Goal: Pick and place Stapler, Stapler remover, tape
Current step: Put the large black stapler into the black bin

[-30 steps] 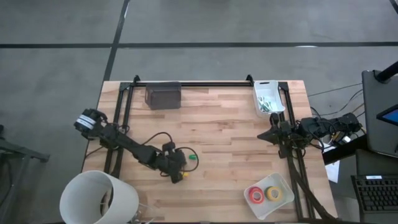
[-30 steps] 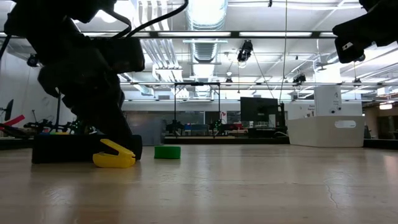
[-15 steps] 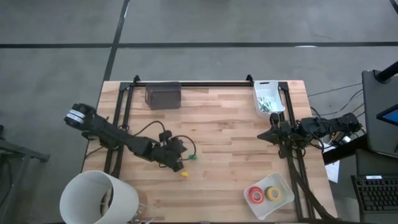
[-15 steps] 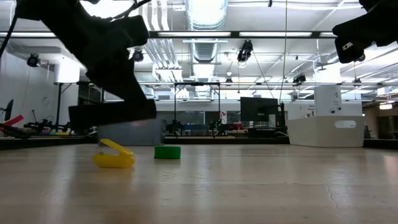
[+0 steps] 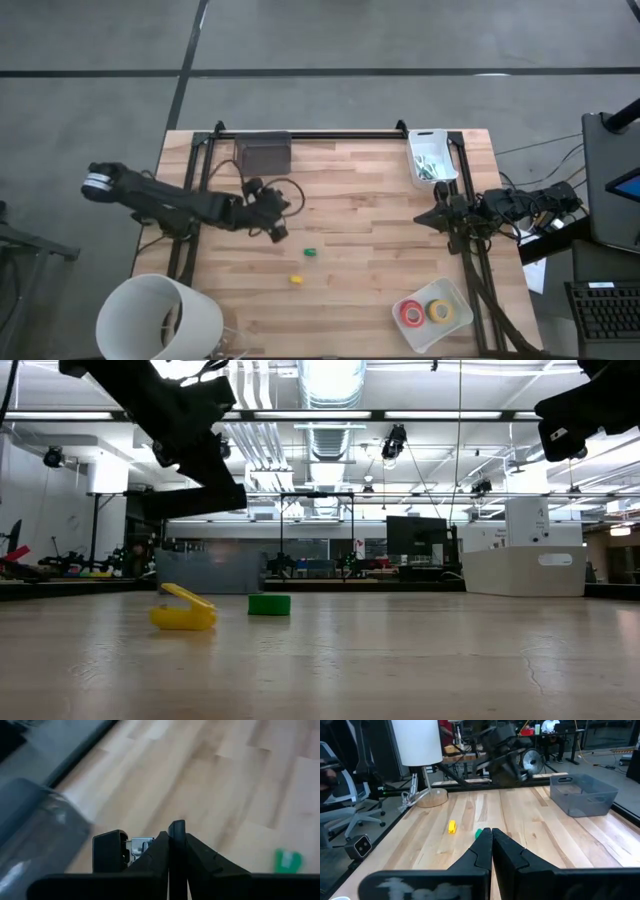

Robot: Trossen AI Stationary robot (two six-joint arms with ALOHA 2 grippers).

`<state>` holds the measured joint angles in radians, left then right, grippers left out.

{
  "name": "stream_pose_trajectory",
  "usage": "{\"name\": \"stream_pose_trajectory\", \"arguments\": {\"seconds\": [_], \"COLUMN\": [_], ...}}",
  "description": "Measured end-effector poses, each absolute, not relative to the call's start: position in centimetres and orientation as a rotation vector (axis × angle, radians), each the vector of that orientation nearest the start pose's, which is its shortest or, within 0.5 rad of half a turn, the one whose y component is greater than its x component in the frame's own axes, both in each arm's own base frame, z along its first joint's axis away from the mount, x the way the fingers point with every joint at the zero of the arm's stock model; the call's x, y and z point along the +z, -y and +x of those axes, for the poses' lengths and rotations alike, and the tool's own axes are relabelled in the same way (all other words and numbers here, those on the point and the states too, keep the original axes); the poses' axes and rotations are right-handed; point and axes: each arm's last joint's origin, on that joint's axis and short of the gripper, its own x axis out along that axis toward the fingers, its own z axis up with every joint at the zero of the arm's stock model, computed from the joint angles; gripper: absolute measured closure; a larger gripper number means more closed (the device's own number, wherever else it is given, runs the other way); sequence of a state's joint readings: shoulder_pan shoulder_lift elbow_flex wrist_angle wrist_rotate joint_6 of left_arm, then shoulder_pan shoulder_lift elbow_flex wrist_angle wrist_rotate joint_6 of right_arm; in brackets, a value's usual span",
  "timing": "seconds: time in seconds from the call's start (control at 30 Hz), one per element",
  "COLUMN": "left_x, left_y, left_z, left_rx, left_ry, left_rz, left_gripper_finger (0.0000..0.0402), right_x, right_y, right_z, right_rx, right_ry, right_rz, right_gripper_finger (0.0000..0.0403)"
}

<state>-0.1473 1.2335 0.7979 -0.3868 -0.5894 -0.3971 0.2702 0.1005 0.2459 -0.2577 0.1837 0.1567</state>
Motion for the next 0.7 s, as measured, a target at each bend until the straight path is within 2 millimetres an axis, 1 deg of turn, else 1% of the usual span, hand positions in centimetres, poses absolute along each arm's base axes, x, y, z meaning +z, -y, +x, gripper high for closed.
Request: {"name": "stream_pose_trajectory", "arguments": {"seconds": [0.13,0.23,0.47,0.6,0.7], "left_x": [24.5,24.7,24.4,24.3,23.8], "left_y": [-0.1,-1.8,-6.1,-8.7,-10.4], "left_z": [23.8,23.8,23.9,24.1,24.4], "left_rx": [0.616,0.663,0.767,0.824,0.812], "left_ry": [-0.66,-0.649,-0.707,-0.687,-0.689], "left_rz": [-0.047,-0.026,0.087,0.107,0.083], "left_gripper_finger": [0.0362,0.0357,0.0361,0.0354,0.0352], "right_x": [21.4,21.4,21.4,21.4,21.4], "right_y": [-1.8,-1.8,-1.8,-1.8,-1.8], "right_z": [8.5,8.5,8.5,8.5,8.5], "right_rx": [0.078,0.078,0.078,0.078,0.078], "right_ry": [-0.116,-0.116,-0.116,-0.116,-0.116], "right_rz": [0.131,0.131,0.131,0.131,0.131], "right_gripper_finger": [0.0394,0.0394,0.0394,0.0394,0.0394]}}
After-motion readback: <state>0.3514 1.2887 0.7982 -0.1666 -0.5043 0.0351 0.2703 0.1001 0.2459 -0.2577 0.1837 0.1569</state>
